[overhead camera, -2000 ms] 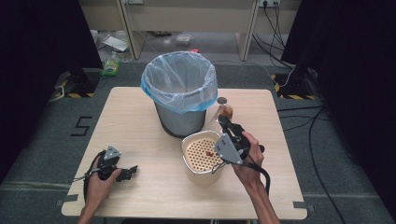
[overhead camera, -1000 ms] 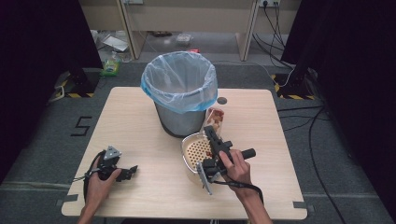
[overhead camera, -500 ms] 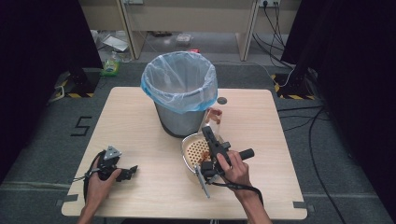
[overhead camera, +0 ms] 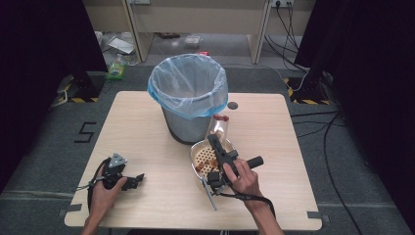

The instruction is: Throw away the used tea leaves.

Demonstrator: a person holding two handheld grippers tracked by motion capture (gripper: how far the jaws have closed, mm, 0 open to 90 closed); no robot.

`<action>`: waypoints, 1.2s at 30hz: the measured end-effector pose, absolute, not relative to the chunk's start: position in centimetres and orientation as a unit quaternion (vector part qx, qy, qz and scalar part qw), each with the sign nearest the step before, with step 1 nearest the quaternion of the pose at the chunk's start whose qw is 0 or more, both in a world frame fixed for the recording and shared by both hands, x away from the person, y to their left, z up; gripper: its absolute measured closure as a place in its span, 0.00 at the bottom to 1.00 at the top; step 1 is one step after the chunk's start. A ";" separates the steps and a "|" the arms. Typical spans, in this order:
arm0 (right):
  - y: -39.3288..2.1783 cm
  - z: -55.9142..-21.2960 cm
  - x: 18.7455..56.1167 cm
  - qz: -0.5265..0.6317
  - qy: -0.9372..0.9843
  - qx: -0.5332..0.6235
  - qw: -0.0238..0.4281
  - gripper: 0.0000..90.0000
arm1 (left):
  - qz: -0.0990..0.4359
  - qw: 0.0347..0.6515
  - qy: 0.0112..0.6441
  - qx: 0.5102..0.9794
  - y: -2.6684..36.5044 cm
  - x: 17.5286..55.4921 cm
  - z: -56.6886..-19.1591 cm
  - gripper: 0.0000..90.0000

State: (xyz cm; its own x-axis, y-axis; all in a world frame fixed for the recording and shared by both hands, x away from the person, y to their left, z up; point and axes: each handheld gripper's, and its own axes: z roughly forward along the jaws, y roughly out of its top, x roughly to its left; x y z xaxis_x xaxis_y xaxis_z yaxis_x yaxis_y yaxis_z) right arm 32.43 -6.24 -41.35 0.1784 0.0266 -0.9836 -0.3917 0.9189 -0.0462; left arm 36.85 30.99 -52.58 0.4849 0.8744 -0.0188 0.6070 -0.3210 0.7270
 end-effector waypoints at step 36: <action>-12.3 -35.8 36.3 0.419 0.701 0.185 0.547 0.97 | 0.193 0.345 0.469 0.789 31.0 36.9 -52.6 0.00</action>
